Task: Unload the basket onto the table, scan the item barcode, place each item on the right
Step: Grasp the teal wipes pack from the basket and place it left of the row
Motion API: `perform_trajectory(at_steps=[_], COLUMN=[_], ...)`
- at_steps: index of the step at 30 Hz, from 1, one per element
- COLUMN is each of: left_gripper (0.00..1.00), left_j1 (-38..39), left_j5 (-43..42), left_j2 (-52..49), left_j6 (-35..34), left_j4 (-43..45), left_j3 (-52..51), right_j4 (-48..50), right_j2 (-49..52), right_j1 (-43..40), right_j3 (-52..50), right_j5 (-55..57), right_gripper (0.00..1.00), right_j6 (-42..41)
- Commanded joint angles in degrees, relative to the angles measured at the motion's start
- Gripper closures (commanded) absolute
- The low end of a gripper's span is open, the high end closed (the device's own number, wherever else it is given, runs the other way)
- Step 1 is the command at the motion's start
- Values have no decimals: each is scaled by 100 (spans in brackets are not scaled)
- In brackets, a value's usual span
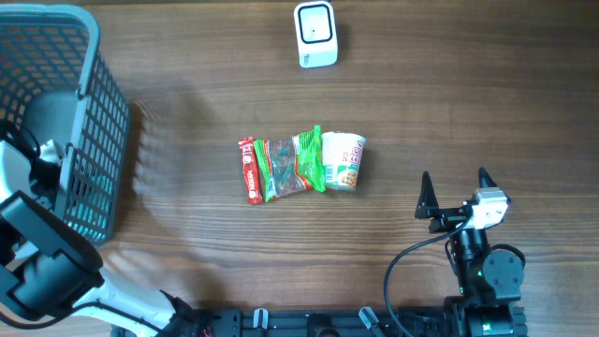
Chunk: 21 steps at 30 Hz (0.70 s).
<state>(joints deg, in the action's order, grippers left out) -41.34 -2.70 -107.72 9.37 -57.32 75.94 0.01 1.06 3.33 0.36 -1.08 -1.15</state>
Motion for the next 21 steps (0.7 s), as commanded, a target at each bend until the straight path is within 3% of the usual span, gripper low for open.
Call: perform_trajectory(at_steps=[1,3,7,11,14,15,17,21], left_gripper=[96,96,96,96,96,96,96,96], left_j1=[-57,-57,-57,-22,131,269,649,1943], left_j5=[13,15,17,-101,-977,-1615,-2455,-2470], left_j2=[-105,-105,-103,-55,151,354,852,1244], left_j6=[-92,-481,-540,-1862,-2081,-2083,-2227,-2131], left_j4=[289,442,42,-1397,-2013,-2192,-2527,-3300], left_j3=[-133,186,1392,3936,5082,5453,5657,5654], right_j4=[26,26,26,28,26,26,26,26], right_j2=[-26,-26,-26,-26,-26,-26,-26,-26], right_j1=[13,13,13,13,13,13,13,13], right_j3=[-7,-7,-7,-7,-7,-7,-7,-7], right_j5=[-31,-33,-33,-31,-33,-33,-31,-33], right_gripper=[0,0,0,0,0,0,1,0], right_j6=[101,98,101,101,98,98,98,101])
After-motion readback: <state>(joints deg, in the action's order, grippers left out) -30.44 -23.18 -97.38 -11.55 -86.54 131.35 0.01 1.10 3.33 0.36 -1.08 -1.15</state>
